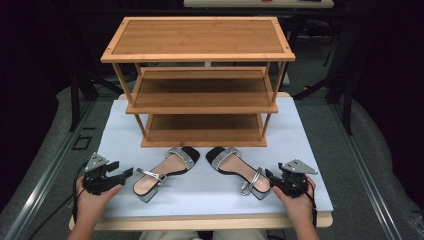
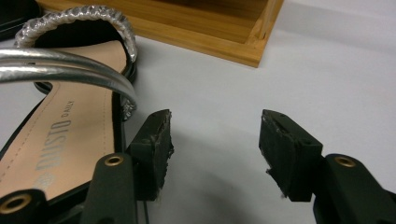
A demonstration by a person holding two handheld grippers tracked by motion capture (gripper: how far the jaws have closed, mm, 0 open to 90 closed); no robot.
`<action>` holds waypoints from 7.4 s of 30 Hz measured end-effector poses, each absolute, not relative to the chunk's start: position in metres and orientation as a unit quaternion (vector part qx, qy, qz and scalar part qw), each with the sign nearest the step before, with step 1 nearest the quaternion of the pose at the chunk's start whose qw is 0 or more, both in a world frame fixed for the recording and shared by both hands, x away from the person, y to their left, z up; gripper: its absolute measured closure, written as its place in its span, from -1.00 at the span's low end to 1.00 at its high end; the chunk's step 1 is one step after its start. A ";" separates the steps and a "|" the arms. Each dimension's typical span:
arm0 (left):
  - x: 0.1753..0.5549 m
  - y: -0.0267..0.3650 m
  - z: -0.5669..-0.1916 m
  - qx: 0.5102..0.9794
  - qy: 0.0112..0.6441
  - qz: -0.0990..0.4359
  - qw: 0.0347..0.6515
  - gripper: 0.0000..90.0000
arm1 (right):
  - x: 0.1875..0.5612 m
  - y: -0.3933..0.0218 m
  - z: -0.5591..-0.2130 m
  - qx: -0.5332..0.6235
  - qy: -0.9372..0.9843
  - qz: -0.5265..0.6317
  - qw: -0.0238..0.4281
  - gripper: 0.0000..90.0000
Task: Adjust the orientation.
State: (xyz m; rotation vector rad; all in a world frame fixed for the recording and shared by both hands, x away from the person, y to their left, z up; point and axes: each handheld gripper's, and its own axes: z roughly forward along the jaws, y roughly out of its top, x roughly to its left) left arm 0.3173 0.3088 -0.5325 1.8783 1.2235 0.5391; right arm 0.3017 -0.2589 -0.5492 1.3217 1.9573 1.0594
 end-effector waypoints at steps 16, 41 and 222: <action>0.329 0.292 -0.497 0.775 0.481 0.153 0.380 -0.20 | 0.300 -0.266 -0.549 0.499 0.716 0.405 0.270 -0.02; 0.352 0.250 -0.392 0.817 0.443 0.132 0.343 -0.18 | 0.298 -0.275 -0.548 0.503 0.705 0.415 0.279 -0.03; 0.442 0.168 -0.480 0.827 0.541 0.006 0.150 -0.25 | 0.301 -0.280 -0.561 0.515 0.702 0.432 0.237 -0.09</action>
